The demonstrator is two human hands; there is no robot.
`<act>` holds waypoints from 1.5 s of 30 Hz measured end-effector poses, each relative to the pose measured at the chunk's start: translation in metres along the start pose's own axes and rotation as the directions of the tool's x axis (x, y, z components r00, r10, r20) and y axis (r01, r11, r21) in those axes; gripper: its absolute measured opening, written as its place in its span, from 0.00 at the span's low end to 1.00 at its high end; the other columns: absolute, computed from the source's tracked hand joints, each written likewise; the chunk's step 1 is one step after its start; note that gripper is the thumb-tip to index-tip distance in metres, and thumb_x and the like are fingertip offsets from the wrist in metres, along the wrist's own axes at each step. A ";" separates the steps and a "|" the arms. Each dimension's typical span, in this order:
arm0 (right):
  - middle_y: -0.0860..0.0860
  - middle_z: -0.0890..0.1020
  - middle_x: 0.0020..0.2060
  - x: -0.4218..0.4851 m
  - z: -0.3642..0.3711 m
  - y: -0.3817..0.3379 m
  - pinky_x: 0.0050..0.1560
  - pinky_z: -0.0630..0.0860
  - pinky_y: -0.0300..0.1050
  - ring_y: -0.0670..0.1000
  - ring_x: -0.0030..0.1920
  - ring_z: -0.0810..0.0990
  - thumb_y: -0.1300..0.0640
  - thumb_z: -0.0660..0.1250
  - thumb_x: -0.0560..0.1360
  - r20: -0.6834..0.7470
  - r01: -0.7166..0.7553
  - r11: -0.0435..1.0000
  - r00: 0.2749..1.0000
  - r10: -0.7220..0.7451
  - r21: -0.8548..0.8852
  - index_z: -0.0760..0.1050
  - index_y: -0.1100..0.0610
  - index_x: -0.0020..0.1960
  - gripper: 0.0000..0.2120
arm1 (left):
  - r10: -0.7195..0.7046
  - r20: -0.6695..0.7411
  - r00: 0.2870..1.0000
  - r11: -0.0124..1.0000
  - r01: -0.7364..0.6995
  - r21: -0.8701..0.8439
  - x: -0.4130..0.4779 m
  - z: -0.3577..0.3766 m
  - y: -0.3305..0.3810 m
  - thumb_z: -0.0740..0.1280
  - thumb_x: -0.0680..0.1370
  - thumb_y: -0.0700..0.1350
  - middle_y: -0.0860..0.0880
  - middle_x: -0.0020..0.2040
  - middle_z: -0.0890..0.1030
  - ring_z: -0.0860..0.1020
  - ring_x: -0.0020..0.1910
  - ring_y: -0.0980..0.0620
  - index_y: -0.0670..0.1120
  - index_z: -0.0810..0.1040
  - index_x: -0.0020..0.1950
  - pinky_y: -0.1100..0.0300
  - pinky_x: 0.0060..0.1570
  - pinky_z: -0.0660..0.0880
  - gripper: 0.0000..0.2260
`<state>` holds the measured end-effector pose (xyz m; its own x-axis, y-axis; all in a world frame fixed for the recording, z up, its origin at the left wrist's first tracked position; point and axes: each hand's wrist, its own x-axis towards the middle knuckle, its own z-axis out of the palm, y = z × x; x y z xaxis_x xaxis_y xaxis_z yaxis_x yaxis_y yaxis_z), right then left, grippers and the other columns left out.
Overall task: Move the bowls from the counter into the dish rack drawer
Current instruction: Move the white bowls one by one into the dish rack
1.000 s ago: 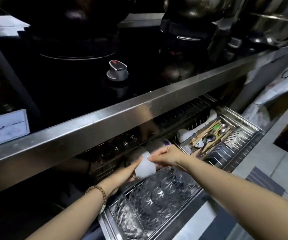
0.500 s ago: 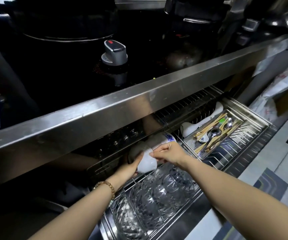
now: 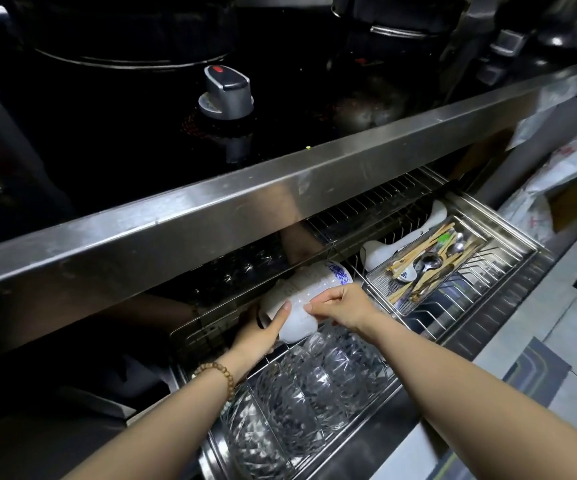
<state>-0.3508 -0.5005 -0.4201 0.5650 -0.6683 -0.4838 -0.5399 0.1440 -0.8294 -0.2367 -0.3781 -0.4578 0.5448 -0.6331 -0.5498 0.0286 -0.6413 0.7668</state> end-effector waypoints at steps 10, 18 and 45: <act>0.51 0.82 0.28 -0.001 0.000 -0.001 0.26 0.75 0.36 0.43 0.25 0.80 0.65 0.73 0.69 -0.033 -0.058 0.998 0.998 0.059 0.014 0.80 0.61 0.38 0.02 | -0.050 0.014 0.999 0.998 0.050 0.026 0.006 0.001 0.004 0.60 0.72 0.67 0.48 0.42 0.79 0.79 0.42 0.48 0.45 0.72 0.61 0.57 0.47 0.77 0.29; 0.52 0.81 0.28 0.002 0.001 -0.003 0.24 0.74 0.36 0.45 0.24 0.79 0.66 0.73 0.68 -0.049 -0.043 0.998 0.998 0.042 -0.036 0.78 0.58 0.33 0.08 | -0.005 -0.047 0.999 0.996 0.009 0.093 0.002 -0.001 0.011 0.63 0.73 0.64 0.43 0.55 0.79 0.78 0.54 0.45 0.42 0.68 0.66 0.57 0.55 0.75 0.30; 0.54 0.83 0.51 -0.253 -0.009 -0.186 0.52 0.78 0.42 0.48 0.50 0.81 0.58 0.68 0.74 -0.063 0.516 0.853 0.851 -0.521 -0.080 0.79 0.57 0.56 0.11 | 0.648 0.035 0.761 0.759 -0.649 0.049 -0.243 -0.155 0.105 0.70 0.73 0.50 0.52 0.62 0.77 0.78 0.58 0.55 0.50 0.67 0.68 0.66 0.55 0.72 0.25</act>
<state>-0.3996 -0.3648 -0.1410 0.7229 -0.6898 0.0383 -0.2185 -0.2809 -0.9345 -0.2358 -0.2241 -0.1926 0.4038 -0.9123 0.0674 -0.3730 -0.0969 0.9228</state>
